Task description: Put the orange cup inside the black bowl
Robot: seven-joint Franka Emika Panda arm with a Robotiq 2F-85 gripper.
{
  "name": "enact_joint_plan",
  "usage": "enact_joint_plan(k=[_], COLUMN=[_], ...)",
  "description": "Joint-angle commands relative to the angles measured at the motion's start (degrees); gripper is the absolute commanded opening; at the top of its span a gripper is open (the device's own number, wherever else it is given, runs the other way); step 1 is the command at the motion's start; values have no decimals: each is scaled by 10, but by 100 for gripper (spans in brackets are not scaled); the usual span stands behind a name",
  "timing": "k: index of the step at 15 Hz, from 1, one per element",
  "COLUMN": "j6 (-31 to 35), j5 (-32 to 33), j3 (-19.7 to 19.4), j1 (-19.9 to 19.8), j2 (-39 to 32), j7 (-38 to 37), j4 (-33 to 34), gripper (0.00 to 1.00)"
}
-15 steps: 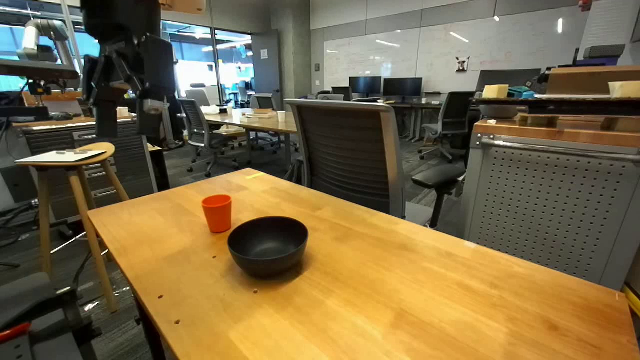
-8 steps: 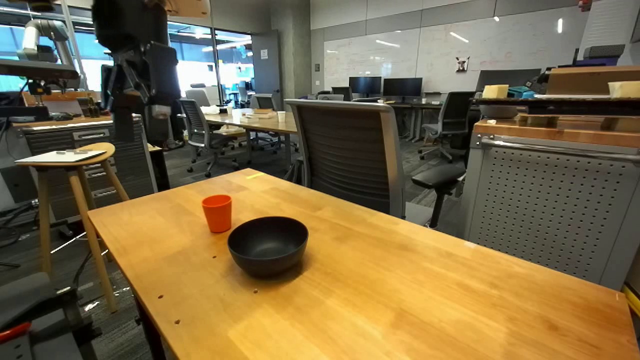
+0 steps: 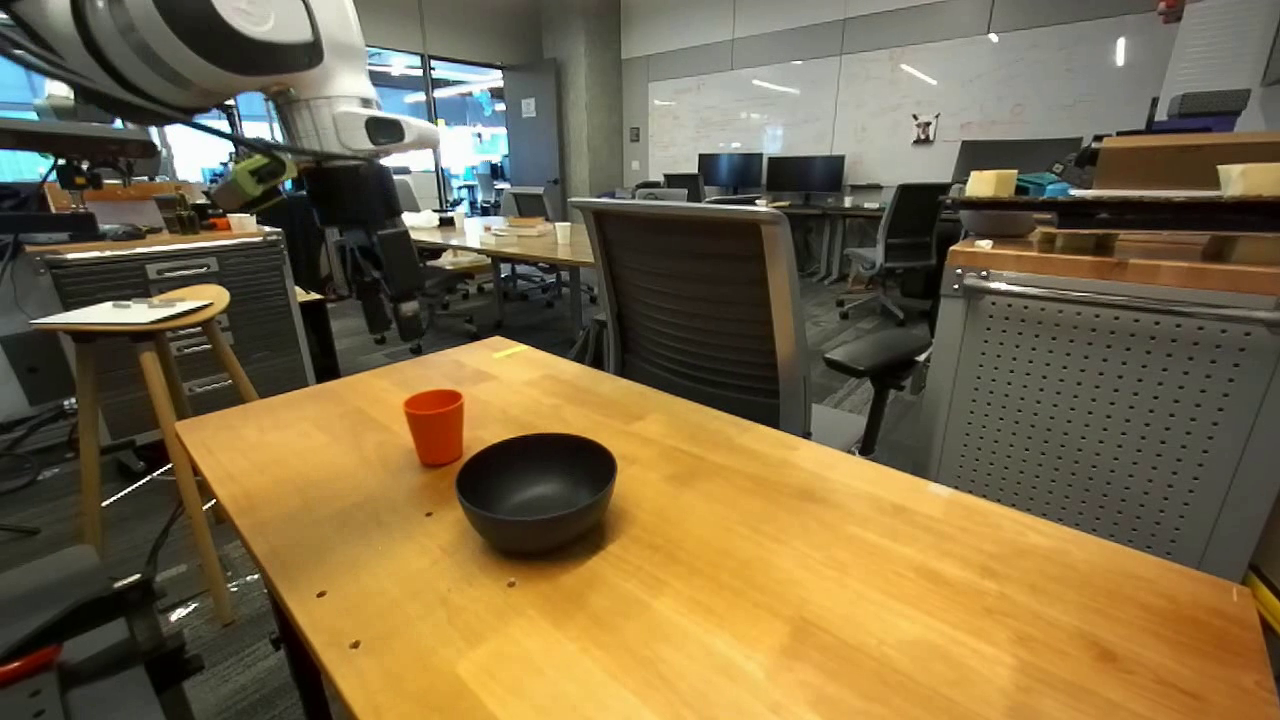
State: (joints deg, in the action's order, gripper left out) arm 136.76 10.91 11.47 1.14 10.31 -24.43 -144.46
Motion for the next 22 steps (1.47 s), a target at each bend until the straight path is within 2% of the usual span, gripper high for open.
enact_joint_plan(k=[1,4,7,9,13,17,22], j6=[56,62,51,43,15,9,18], j5=[74,140,143,104,-12,-95,-180], j3=[17,-15,-53,-68,-64,-60,-58], j1=[2,34,72,86,87,81,78], j2=[-129,-218,-292,-332,-375,-382,-359], j7=[-142,-229,-251,-232,-193,-179,-166], j4=[81,142,202,236,270,272,233], gripper=[100,100,100,100,100,100,100])
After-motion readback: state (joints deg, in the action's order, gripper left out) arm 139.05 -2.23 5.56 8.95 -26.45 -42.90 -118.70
